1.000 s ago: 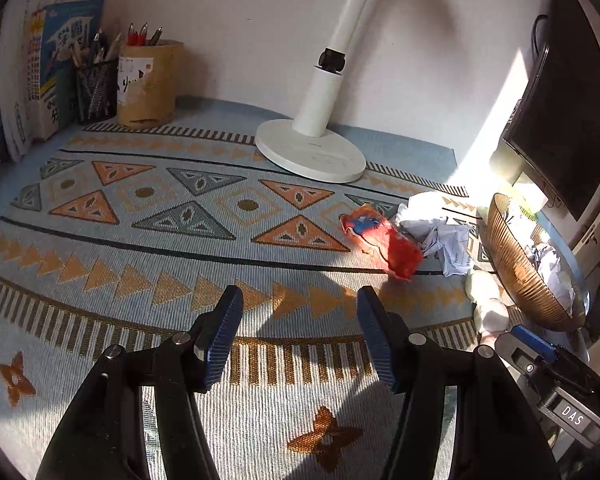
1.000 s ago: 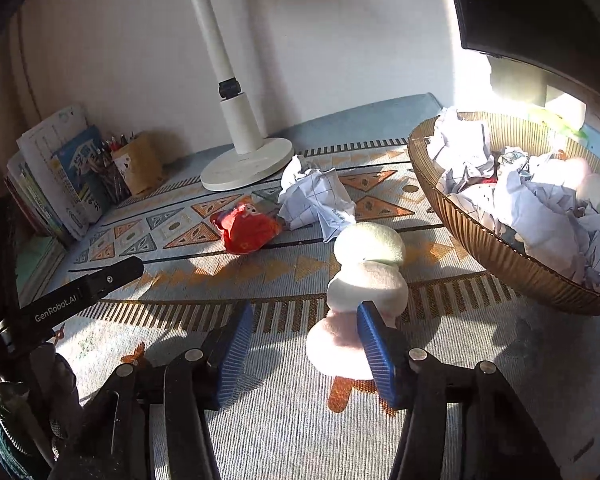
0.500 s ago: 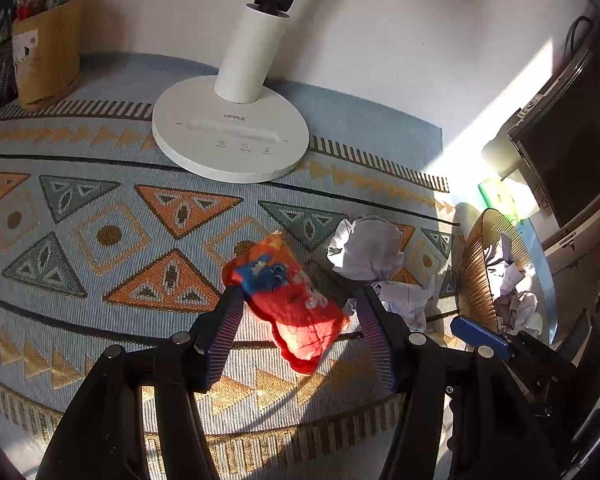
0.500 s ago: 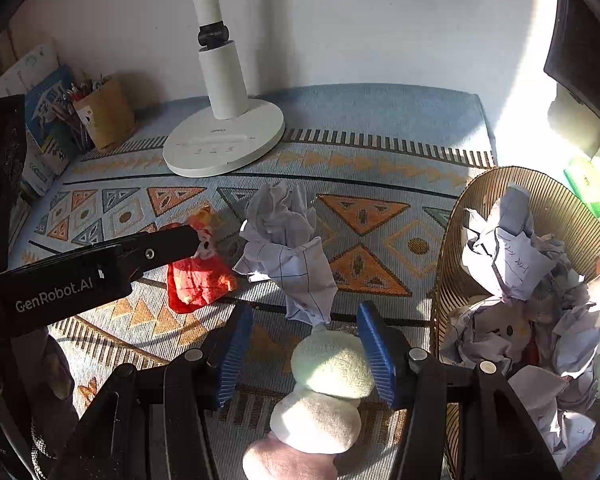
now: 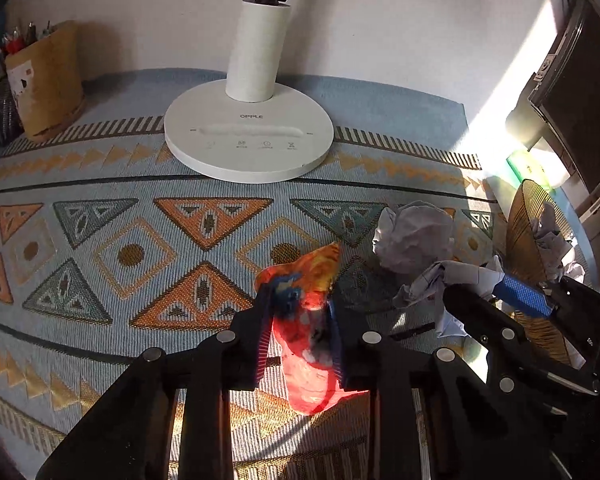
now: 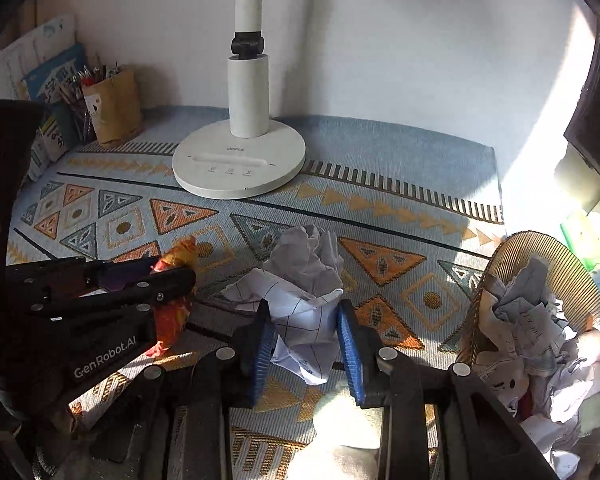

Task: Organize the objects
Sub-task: 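Grasp the red snack bag with the left tool while the right tool grasps grid paper, then hold the snack bag and grid paper lifted above the rug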

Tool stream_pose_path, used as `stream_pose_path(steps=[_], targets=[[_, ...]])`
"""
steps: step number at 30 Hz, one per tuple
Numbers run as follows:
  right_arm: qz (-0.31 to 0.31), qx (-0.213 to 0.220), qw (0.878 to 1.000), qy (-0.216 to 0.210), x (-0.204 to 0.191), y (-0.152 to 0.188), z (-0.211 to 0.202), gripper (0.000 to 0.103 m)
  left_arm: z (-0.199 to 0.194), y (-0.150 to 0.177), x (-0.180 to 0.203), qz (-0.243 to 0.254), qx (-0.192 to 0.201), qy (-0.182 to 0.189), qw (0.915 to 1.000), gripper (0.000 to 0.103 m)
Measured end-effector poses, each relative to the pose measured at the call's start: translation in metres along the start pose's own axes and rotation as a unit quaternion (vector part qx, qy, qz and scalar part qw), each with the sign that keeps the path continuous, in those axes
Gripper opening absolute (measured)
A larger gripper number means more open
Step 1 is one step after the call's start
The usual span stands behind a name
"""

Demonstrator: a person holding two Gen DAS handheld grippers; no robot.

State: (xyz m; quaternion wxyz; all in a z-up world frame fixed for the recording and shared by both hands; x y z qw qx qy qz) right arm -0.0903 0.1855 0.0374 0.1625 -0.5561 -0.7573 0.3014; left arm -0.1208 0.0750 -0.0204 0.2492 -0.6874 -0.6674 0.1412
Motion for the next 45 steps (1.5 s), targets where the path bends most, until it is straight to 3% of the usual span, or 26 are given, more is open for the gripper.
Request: stream_pose_path(steps=[4, 8, 11, 14, 15, 17, 19, 21, 22, 25, 29, 31, 33, 34, 36, 37, 38, 40, 41, 45], targets=[[0.033, 0.025, 0.996, -0.080, -0.031, 0.014, -0.040, 0.031, -0.034, 0.016, -0.014, 0.033, 0.016, 0.011, 0.9993, 0.022], [0.066, 0.002, 0.984, -0.166, -0.068, 0.056, -0.041, 0.031, -0.072, 0.050, -0.037, 0.062, 0.017, -0.010, 0.9979, 0.022], [0.054, 0.009, 0.990, -0.127, -0.080, 0.082, -0.031, 0.031, -0.083, 0.068, -0.047, 0.084, 0.016, -0.071, 0.9938, 0.022], [0.058, 0.005, 0.992, -0.110, -0.078, 0.091, -0.018, 0.031, -0.084, 0.077, -0.049, 0.122, 0.022, -0.126, 0.9842, 0.024], [0.056, 0.011, 0.993, -0.103, -0.072, 0.091, -0.016, 0.032, -0.082, 0.078, -0.048, 0.124, 0.023, -0.118, 0.9851, 0.024], [0.055, 0.027, 0.993, -0.101, -0.066, 0.093, -0.015, 0.032, -0.079, 0.078, -0.045, 0.105, 0.033, -0.079, 0.9908, 0.039], [0.070, 0.021, 0.990, -0.119, -0.061, 0.097, -0.012, 0.032, -0.079, 0.078, -0.046, 0.071, 0.054, -0.037, 0.9953, 0.044], [0.071, 0.027, 0.989, -0.130, -0.059, 0.096, -0.014, 0.032, -0.074, 0.080, -0.050, 0.026, 0.048, 0.000, 0.9985, 0.057], [0.071, 0.024, 0.989, -0.131, -0.059, 0.097, -0.014, 0.033, -0.073, 0.082, -0.055, 0.010, 0.045, 0.005, 0.9989, 0.062], [0.073, 0.010, 0.989, -0.130, -0.060, 0.098, -0.009, 0.048, -0.069, 0.093, -0.060, -0.002, 0.034, 0.006, 0.9994, 0.064], [0.079, 0.021, 0.987, -0.141, -0.058, 0.098, -0.014, 0.062, -0.063, 0.096, -0.060, -0.005, 0.031, -0.017, 0.9994, 0.064], [0.095, 0.021, 0.985, -0.142, -0.053, 0.096, -0.013, 0.064, -0.061, 0.096, -0.058, 0.004, 0.034, -0.031, 0.9989, 0.064], [0.117, 0.008, 0.981, -0.154, -0.048, 0.094, -0.006, 0.064, -0.059, 0.097, -0.051, 0.022, 0.037, -0.039, 0.9983, 0.058], [0.126, 0.002, 0.979, -0.157, -0.047, 0.094, -0.002, 0.064, -0.059, 0.098, -0.048, 0.031, 0.038, -0.044, 0.9978, 0.043], [0.135, 0.003, 0.978, -0.160, -0.046, 0.093, -0.001, 0.064, -0.060, 0.098, -0.048, 0.035, 0.048, -0.057, 0.9966, 0.038], [0.133, 0.012, 0.978, -0.160, -0.048, 0.092, -0.003, 0.060, -0.062, 0.097, -0.048, 0.031, 0.056, -0.054, 0.9966, 0.033], [0.128, 0.019, 0.979, -0.160, -0.049, 0.092, -0.005, 0.047, -0.066, 0.098, -0.050, 0.025, 0.061, -0.044, 0.9968, 0.031], [0.125, 0.019, 0.981, -0.147, -0.050, 0.092, -0.004, 0.041, -0.067, 0.098, -0.053, 0.018, 0.061, -0.037, 0.9973, 0.031], [0.123, 0.020, 0.982, -0.141, -0.050, 0.092, -0.004, 0.033, -0.066, 0.098, -0.053, 0.016, 0.059, -0.036, 0.9975, 0.031], [0.103, 0.033, 0.984, -0.143, -0.057, 0.091, -0.010, 0.033, -0.066, 0.099, -0.050, 0.022, 0.065, -0.051, 0.9963, 0.031]])
Point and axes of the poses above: each gripper's, at about its wrist camera, not at the fingertips, and z roughly the way its jaws point, x to its right, y to its underside, the point moved 7 cm from there along z, roughly the way its jaws point, and after that the axes turned 8 degrees about -y, right-handed, at the moved point
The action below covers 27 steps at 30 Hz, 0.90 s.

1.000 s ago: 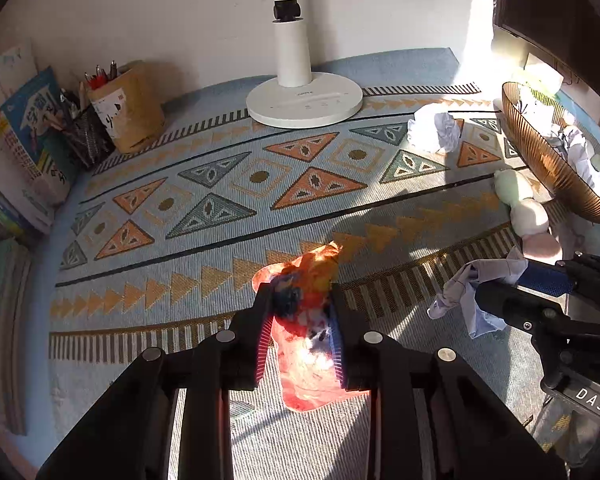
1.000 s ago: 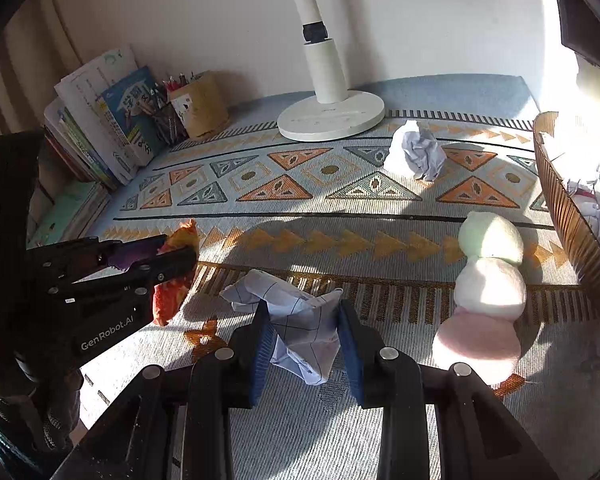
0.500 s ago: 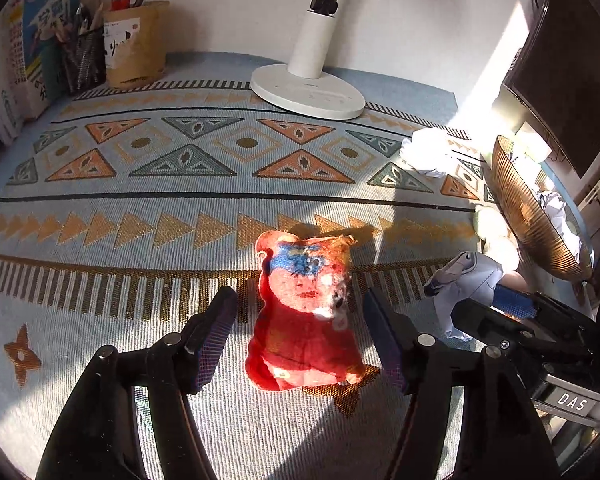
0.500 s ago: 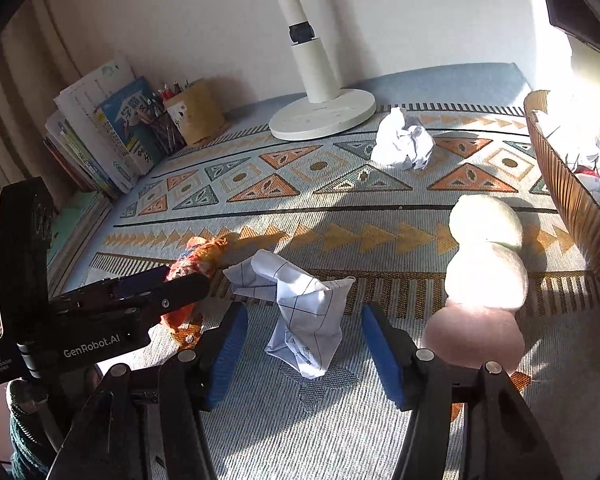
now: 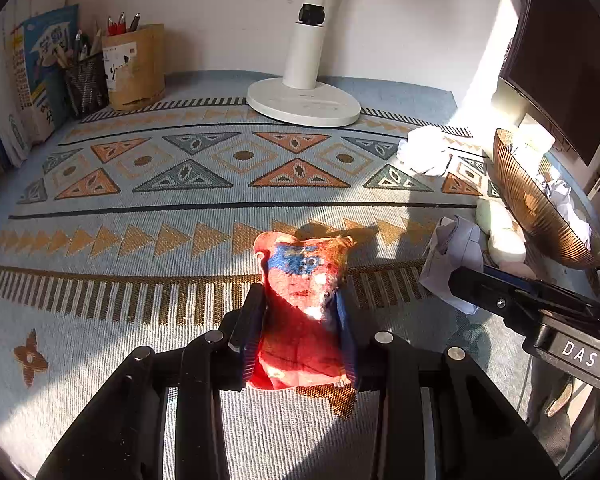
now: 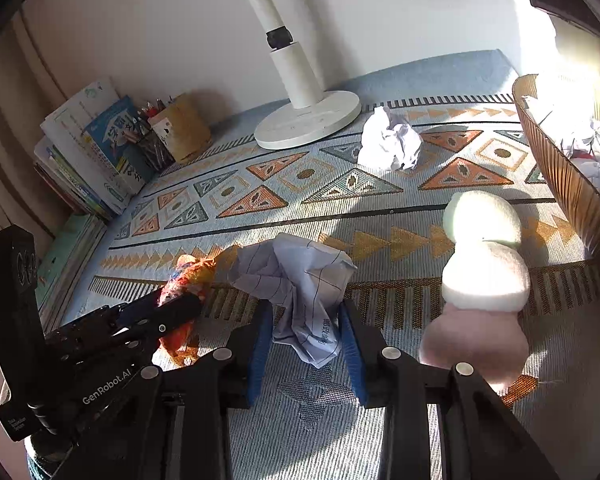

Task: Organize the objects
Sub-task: 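Hold the snack bag and grid paper lifted above the rug, then carry both items over the amber bowl and open both tools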

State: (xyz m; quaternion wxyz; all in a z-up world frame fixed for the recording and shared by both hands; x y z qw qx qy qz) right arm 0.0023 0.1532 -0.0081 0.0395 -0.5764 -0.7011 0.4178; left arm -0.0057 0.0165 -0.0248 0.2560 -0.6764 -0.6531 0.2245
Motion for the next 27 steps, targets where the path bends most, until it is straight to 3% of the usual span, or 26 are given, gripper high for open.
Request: stream_pose_path(steps=[6, 12, 15, 18, 21, 24, 27], targets=[[-0.014, 0.011, 1.000, -0.004, -0.004, 0.000, -0.005, 0.033, -0.002, 0.001, 0.005, 0.021, 0.014, -0.027, 0.9993, 0.031], [0.026, 0.037, 0.998, -0.035, 0.007, -0.006, -0.025, 0.033, -0.011, -0.006, 0.003, 0.007, 0.033, -0.038, 0.9987, 0.030], [0.060, 0.074, 0.994, -0.058, 0.021, -0.016, -0.062, 0.033, -0.031, -0.026, 0.030, 0.008, 0.054, 0.012, 0.9984, 0.030], [0.065, 0.138, 0.988, -0.026, 0.044, -0.038, -0.123, 0.033, -0.056, -0.057, 0.077, 0.046, 0.092, 0.049, 0.9935, 0.030], [0.122, 0.186, 0.974, -0.041, 0.084, -0.059, -0.180, 0.033, -0.069, -0.086, 0.132, 0.062, 0.102, 0.123, 0.9851, 0.030], [0.163, 0.223, 0.961, 0.027, 0.133, -0.069, -0.220, 0.033, -0.067, -0.107, 0.191, 0.089, 0.105, 0.174, 0.9751, 0.030], [0.188, 0.228, 0.950, 0.104, 0.173, -0.071, -0.237, 0.033, -0.054, -0.113, 0.240, 0.116, 0.092, 0.203, 0.9679, 0.030]])
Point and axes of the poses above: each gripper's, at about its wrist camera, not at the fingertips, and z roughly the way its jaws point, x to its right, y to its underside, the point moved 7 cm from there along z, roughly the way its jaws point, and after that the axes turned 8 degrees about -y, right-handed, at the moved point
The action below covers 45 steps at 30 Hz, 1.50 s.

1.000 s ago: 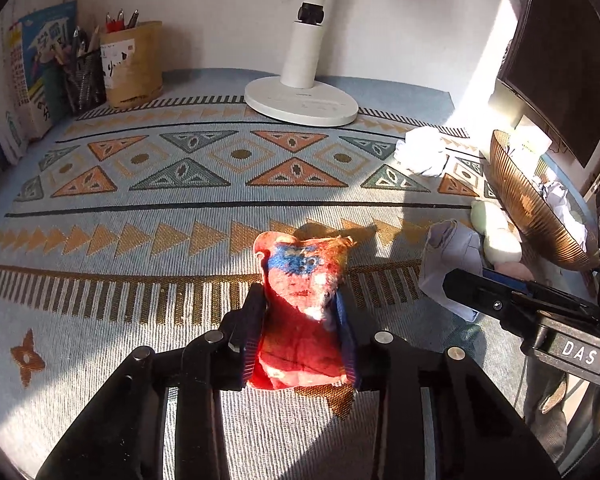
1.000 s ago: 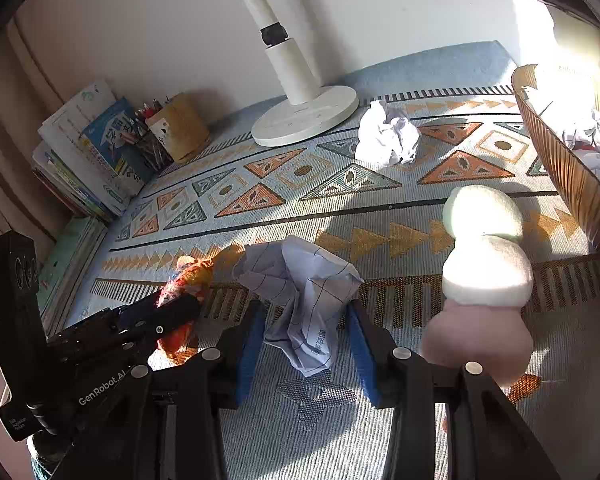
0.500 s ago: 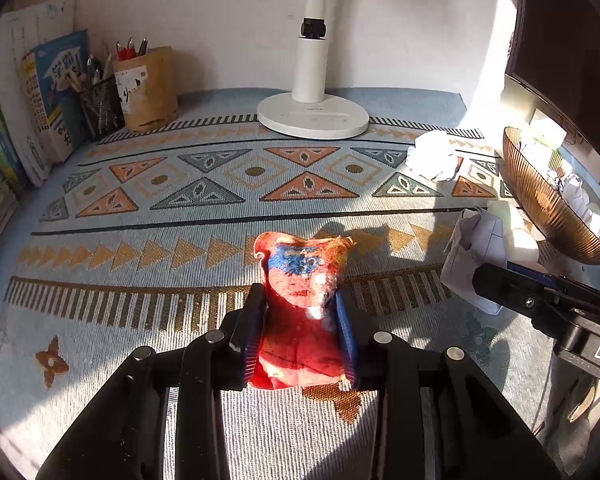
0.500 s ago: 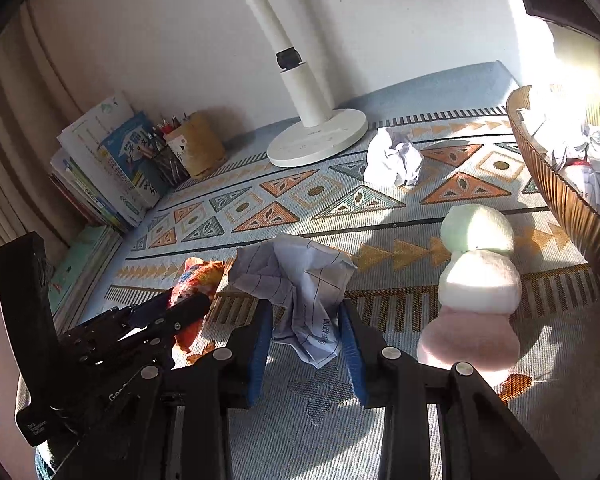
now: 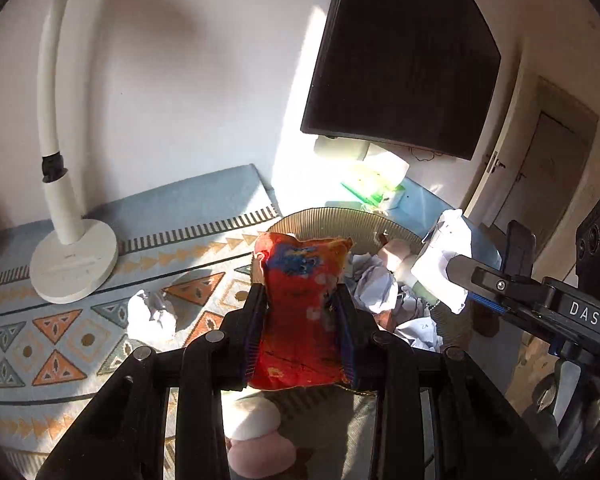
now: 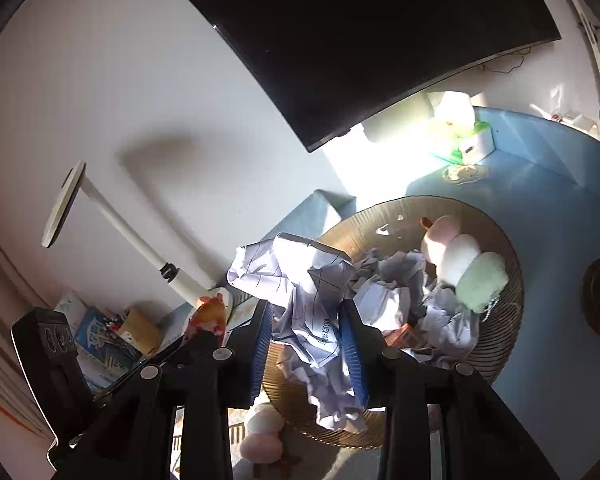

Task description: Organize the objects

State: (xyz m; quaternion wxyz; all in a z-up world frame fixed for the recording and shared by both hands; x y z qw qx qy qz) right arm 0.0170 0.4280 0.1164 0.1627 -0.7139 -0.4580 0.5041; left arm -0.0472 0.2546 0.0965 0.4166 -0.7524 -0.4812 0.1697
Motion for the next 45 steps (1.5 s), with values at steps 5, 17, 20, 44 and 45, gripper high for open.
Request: stream_pose_path(steps=[5, 17, 20, 44, 45], targets=[[0.052, -0.006, 0.998, 0.026, 0.037, -0.015, 0.013, 0.042, 0.032, -0.006, 0.039, 0.014, 0.001, 0.029, 0.9995, 0.047], [-0.031, -0.034, 0.998, -0.048, -0.042, 0.028, -0.002, 0.058, -0.043, -0.002, -0.033, -0.048, 0.075, -0.030, 0.9956, 0.086], [-0.099, -0.048, 0.990, -0.086, -0.095, 0.061, 0.000, 0.061, -0.076, 0.016, -0.081, -0.082, 0.095, -0.087, 0.9883, 0.086], [-0.301, -0.049, 0.952, 0.001, -0.135, 0.188, 0.060, 0.089, -0.066, 0.128, -0.181, -0.123, 0.019, -0.220, 0.9676, 0.087], [-0.298, -0.052, 0.953, 0.000, -0.135, 0.188, 0.060, 0.089, -0.066, 0.128, -0.181, -0.123, 0.019, -0.221, 0.9673, 0.087]])
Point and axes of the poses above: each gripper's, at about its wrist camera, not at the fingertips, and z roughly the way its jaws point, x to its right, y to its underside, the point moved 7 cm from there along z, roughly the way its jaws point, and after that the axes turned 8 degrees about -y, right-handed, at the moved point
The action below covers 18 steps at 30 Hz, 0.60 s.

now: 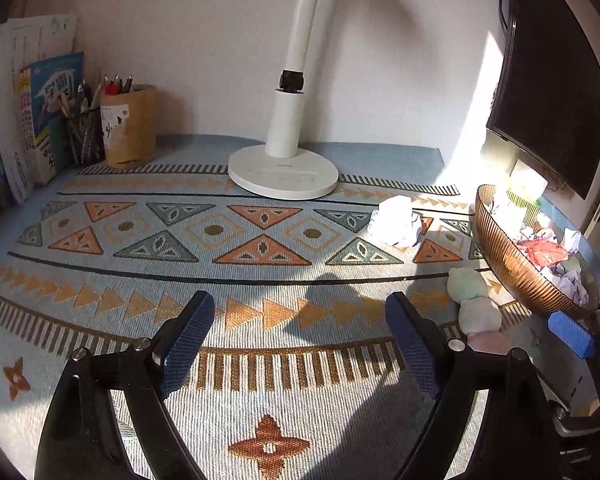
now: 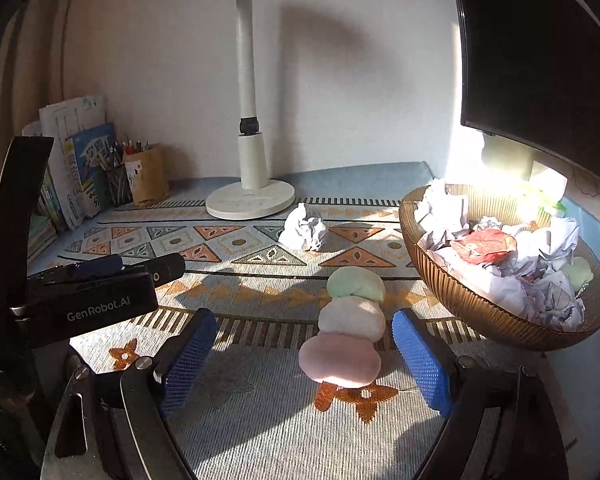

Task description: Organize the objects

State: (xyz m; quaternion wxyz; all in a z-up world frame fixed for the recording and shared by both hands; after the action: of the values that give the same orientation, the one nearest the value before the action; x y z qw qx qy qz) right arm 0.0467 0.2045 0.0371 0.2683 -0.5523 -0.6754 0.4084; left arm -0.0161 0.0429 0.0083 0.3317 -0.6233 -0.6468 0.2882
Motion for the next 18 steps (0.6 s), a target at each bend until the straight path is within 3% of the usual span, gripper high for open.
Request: stream_pose_path(steps=[18], targets=[[0.008, -0.010, 1.000, -0.007, 0.0011, 0.0019, 0.0030, 0.090, 0.0061, 0.0024, -0.0012, 0.004, -0.013, -0.007, 0.9999, 0.087]])
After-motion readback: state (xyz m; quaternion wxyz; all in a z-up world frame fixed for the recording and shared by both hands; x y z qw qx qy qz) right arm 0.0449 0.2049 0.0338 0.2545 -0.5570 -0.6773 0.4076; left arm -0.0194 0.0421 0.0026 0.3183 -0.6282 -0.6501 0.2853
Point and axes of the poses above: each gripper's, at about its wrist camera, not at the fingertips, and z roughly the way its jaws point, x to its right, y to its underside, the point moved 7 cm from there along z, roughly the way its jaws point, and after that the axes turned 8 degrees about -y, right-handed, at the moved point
